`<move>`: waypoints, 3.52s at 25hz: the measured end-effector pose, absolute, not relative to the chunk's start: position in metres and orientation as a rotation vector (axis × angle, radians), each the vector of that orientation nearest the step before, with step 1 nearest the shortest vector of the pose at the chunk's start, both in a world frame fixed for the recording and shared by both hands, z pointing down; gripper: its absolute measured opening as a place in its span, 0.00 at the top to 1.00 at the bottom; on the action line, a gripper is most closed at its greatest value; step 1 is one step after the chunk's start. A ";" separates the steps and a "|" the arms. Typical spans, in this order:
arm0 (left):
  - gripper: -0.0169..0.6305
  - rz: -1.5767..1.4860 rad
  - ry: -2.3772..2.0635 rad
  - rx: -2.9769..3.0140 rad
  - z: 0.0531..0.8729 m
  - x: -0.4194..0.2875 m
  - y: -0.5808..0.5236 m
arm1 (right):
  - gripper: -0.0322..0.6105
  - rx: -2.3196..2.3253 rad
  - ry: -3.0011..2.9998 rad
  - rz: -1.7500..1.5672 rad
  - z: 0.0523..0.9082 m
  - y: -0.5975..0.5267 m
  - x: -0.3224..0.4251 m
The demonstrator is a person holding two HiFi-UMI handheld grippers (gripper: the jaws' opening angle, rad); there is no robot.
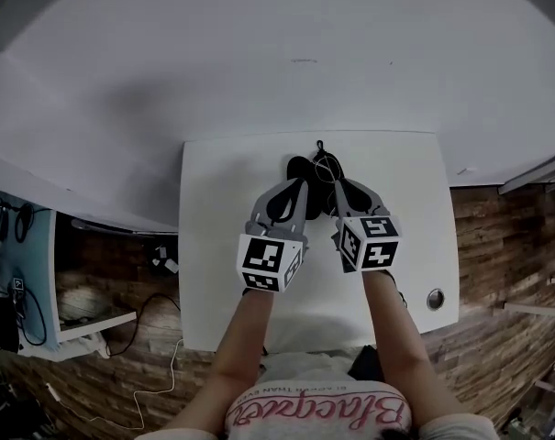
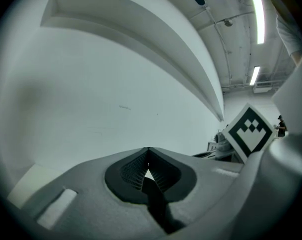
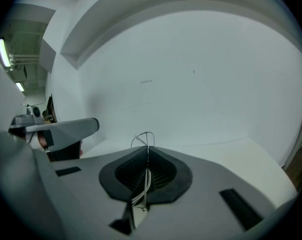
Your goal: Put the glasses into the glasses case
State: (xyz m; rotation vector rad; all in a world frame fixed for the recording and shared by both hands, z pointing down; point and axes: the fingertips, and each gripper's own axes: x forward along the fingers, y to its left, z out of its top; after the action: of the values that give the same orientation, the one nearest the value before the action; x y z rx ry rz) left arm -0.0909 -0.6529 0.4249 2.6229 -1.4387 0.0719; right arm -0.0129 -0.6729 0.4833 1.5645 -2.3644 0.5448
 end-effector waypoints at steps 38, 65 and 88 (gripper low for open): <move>0.97 0.130 -1.436 2.562 0.466 -0.106 -0.669 | 0.90 1.574 -2.044 0.475 0.561 -0.707 -0.001; 0.97 0.023 -1.598 2.674 0.371 -0.082 -0.511 | 0.94 1.553 -2.574 0.281 0.392 -0.517 -0.007; 0.97 -0.015 -1.695 2.806 0.316 -0.052 -0.395 | 0.94 1.471 -2.779 -0.076 0.313 -0.383 -0.008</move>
State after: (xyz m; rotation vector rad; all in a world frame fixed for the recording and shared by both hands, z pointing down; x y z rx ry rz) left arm -0.0520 -0.3953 0.3156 2.8058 -1.6952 -0.0154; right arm -0.0080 -0.3825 0.3133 1.4708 -2.7794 -0.0762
